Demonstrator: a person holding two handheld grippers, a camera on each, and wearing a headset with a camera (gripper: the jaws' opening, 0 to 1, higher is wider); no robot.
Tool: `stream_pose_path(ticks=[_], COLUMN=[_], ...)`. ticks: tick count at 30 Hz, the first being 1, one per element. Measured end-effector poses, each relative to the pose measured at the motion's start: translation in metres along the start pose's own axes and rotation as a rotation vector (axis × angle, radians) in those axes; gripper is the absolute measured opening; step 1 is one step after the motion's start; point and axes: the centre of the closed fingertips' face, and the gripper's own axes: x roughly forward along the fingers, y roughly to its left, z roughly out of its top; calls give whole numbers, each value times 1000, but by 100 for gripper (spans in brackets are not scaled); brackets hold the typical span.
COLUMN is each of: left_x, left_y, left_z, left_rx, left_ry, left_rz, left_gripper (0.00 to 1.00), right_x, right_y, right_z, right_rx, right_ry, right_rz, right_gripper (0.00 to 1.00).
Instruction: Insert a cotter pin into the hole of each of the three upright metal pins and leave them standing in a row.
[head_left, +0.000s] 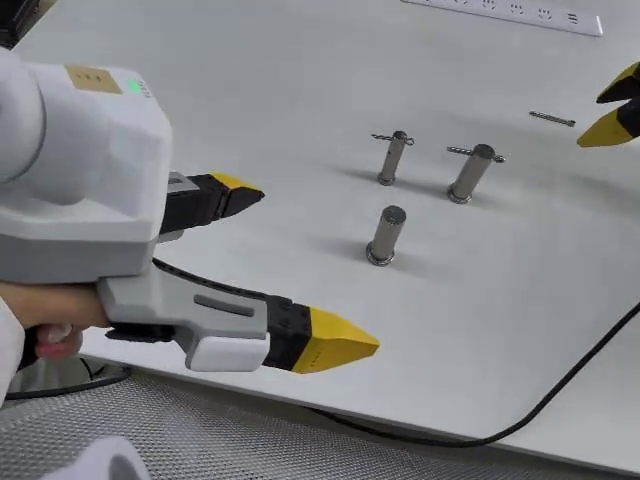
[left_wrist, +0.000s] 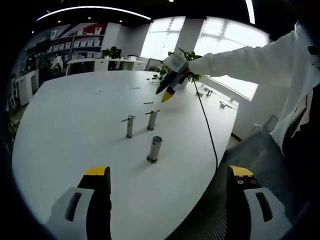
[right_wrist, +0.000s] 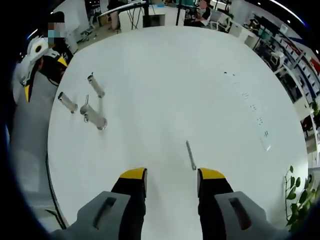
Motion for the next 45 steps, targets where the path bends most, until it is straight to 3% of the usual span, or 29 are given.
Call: stream_pose_path(ticks=[4, 8, 11, 16, 26, 45], left_x=[-1, -2, -5, -4, -5, -8], left_y=[-1, -6, -4, -9, -4, 4], left_z=[6, 11, 14, 17, 15, 15], left_rx=[-17, -21, -37, -49, -67, -78], left_ry=[-16, -17, -36, -43, -45, -49], left_rz=[5, 11, 18, 30, 47, 60], left_gripper=[95, 94, 94, 94, 95, 94], right_x=[11, 19, 24, 29, 42, 48], right_y=[-12, -13, -18, -24, -31, -33], right_z=[6, -2, -1, -4, -7, -9], right_rx=[0, -31, -17, -41, -67, -100], right_ry=[4, 98, 98, 130, 158, 176], right_rz=[-3, -10, -11, -13, -7, -2], right_gripper=[32, 27, 24, 9, 1, 0])
